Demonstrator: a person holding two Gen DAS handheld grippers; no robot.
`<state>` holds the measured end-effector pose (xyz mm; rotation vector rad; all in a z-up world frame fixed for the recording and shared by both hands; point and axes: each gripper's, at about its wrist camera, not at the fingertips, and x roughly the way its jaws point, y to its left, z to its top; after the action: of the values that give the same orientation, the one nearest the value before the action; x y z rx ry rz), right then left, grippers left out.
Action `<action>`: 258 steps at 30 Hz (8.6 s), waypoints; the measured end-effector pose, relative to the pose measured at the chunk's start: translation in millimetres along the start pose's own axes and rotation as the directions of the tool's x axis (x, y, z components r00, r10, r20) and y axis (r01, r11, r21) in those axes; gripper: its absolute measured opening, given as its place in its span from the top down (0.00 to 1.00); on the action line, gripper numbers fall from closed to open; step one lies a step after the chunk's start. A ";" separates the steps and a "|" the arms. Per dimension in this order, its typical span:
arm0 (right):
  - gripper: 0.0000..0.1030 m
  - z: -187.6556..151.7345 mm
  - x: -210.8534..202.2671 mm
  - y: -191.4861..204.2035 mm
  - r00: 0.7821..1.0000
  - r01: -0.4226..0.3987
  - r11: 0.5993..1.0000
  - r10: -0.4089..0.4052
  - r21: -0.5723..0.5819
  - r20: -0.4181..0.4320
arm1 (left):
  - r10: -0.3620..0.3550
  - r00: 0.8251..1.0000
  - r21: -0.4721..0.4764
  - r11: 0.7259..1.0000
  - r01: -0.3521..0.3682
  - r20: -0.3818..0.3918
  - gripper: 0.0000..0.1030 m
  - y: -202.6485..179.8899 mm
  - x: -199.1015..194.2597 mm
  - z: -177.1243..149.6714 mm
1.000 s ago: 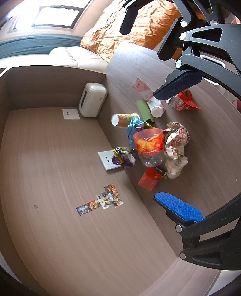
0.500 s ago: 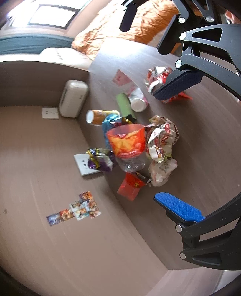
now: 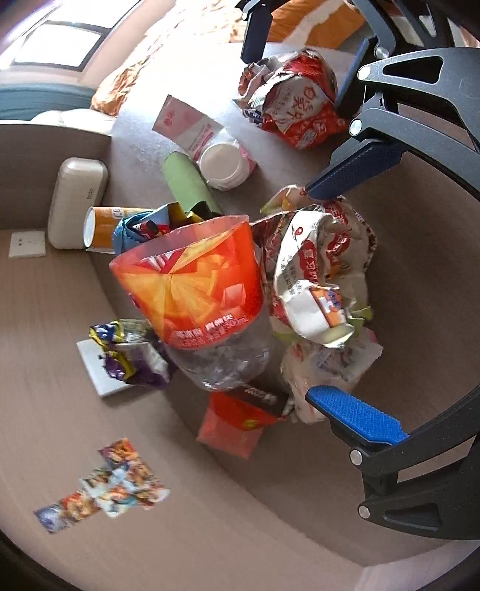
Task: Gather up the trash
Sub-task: 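Grasp the crumpled silver wrapper with the left tool while the right tool grasps the red wrapper, then carry both wrappers over the white bin with both tools, then open both tools to drop the wrappers into the white bin, then grasp the orange-labelled plastic bottle with the left tool while the right tool grasps the white cup, then carry the bottle and white cup over the white bin with both tools, then open both tools to drop the bottle and cup into the bin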
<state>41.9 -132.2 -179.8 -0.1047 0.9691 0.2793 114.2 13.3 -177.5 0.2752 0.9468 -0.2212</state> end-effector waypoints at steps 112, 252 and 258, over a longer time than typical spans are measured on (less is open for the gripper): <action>0.04 -327.7 2.5 -249.4 0.954 0.207 0.972 -0.177 0.106 -0.240 | -0.403 0.863 0.558 0.659 0.505 -0.305 0.05 -416.2 104.4 -106.8; 0.04 -401.2 168.6 -323.8 0.974 0.224 0.731 -0.149 0.644 -0.171 | -0.285 0.800 0.409 0.741 0.533 -0.527 0.08 -478.7 310.5 -207.7; 0.04 -403.4 160.0 -326.3 0.965 0.257 0.731 -0.161 0.632 -0.206 | -0.295 0.806 0.423 0.730 0.537 -0.514 0.05 -480.4 301.6 -205.6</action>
<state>-103.1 -500.6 -551.3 0.4205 1.1348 -0.2983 -19.0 -392.4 -603.8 0.6599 1.3603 -0.9126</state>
